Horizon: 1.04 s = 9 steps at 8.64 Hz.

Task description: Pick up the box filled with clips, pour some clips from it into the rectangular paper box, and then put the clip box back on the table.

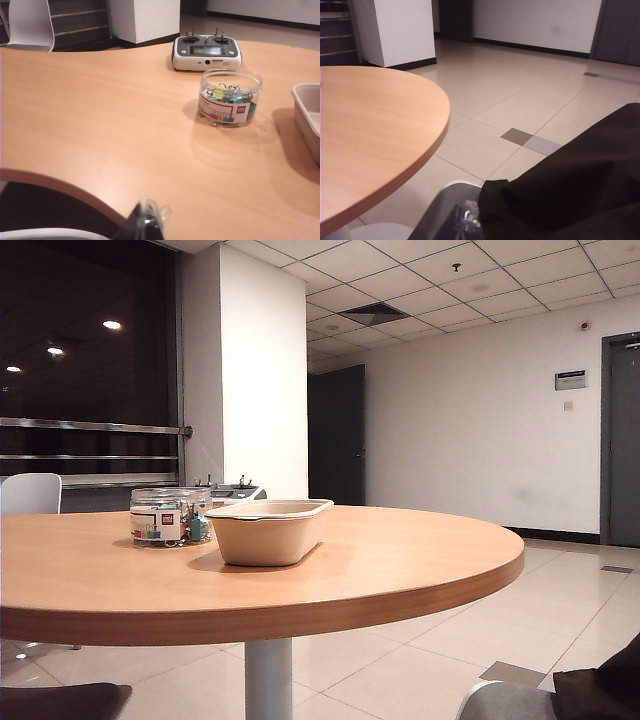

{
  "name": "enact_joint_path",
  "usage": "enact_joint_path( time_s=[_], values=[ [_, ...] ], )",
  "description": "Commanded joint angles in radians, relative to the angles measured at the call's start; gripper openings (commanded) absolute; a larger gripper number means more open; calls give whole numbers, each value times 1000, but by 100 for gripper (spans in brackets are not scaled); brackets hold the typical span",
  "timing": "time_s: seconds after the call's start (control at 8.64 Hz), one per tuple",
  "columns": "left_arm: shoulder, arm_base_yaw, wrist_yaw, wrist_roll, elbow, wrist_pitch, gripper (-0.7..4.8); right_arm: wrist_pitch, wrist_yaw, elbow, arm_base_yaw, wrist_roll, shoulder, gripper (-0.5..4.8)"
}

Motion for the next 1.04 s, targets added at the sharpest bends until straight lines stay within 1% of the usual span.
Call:
enact_joint_path(
  time_s=[0.12,0.46,0.58,0.69,0.81,0.93,1.04],
  values=[
    [-1,0,-10,0,1,50,-6,19,1,15,0,-1,-2,-6],
    [-1,0,-10,-1,2,70,-6,20,1,26,0,-1,-2,-6],
    [-1,0,-11,-25,5,82,-6,26,1,34,0,-1,-2,-6],
    [0,0,-47,-206,58,72,-6,32,1,106,0,10,0,-6],
    [22,1,-73,-349,109,37,-6,22,14,175,1,55,29,-6],
    [115,0,-52,-378,219,36,-6,17,21,290,2,75,120,-6],
    [291,1,-51,-378,396,42,-6,18,31,445,2,81,284,-6]
  ],
)
